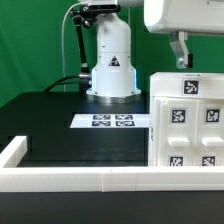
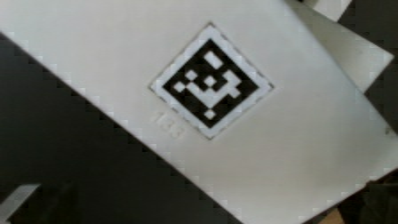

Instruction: Assemble cabinet

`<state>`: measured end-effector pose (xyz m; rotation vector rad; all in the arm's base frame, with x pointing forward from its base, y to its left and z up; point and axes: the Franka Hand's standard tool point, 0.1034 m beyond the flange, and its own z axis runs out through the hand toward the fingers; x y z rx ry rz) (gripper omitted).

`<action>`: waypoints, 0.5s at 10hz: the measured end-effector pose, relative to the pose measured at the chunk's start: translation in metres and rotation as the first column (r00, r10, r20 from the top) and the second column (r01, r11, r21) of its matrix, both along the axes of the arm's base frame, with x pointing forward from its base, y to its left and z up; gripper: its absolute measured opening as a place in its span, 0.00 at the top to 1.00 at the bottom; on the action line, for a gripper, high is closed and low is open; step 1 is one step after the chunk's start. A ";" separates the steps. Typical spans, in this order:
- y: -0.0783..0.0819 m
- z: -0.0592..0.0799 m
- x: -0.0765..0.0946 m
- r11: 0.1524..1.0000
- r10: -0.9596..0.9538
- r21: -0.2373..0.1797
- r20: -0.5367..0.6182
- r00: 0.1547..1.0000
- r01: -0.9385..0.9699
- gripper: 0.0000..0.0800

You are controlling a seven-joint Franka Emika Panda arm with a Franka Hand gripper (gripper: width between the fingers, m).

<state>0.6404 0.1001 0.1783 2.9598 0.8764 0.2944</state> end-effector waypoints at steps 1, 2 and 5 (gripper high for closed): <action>0.000 -0.001 0.000 0.994 0.109 -0.030 0.005 0.994 -0.109 0.00; 0.002 -0.001 0.000 0.981 0.187 -0.058 0.007 0.982 -0.186 0.00; 0.003 -0.003 -0.005 0.902 0.407 -0.134 -0.048 0.912 -0.410 0.00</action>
Offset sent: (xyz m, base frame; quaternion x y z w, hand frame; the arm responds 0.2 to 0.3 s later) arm -0.0043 0.0109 -0.0011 -0.0069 -0.0362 -0.1452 0.9887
